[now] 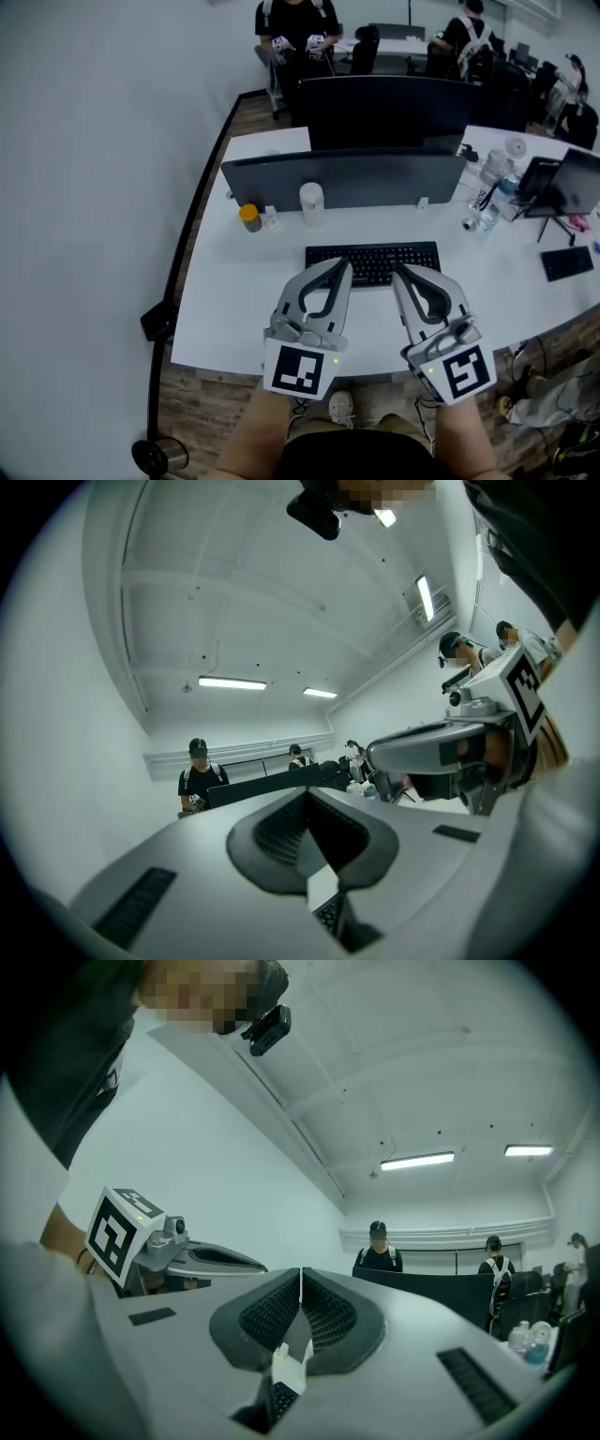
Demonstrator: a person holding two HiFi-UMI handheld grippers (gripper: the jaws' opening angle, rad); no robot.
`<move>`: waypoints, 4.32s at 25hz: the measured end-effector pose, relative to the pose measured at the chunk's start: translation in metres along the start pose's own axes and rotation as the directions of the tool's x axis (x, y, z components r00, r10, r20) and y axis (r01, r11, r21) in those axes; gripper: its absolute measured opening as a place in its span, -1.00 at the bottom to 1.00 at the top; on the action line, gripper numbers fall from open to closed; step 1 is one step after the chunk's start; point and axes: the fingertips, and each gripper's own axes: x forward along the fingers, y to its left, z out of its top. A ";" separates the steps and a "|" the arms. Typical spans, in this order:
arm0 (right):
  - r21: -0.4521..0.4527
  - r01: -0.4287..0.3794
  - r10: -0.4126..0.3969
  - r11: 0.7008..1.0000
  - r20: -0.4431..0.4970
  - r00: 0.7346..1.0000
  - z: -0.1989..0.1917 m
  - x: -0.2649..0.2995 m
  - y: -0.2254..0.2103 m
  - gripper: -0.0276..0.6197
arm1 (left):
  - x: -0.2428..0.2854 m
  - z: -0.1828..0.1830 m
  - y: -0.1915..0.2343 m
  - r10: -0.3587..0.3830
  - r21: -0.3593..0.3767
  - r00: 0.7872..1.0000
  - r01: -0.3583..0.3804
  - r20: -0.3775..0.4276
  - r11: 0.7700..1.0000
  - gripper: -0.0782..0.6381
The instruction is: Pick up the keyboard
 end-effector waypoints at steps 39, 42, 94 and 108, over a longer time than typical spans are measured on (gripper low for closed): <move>-0.007 0.068 -0.069 0.998 -0.080 0.994 -0.047 0.040 -0.070 -0.81 | 0.085 -0.045 0.016 -0.063 -0.043 0.998 0.062 -0.016 0.997 -0.76; 0.005 0.053 -0.053 0.999 -0.057 0.997 -0.046 0.045 -0.083 -0.81 | 0.096 -0.043 0.017 -0.044 -0.028 0.999 0.044 -0.022 0.999 -0.76; 0.006 -0.097 0.097 0.995 0.005 0.995 -0.069 0.028 -0.165 -0.81 | 0.169 -0.049 -0.025 0.107 0.002 0.990 -0.108 -0.096 0.994 -0.76; 0.038 -0.035 0.040 0.999 -0.145 0.989 -0.129 0.031 -0.180 -0.75 | 0.160 -0.101 -0.016 0.101 -0.030 0.974 -0.109 -0.202 0.994 -0.56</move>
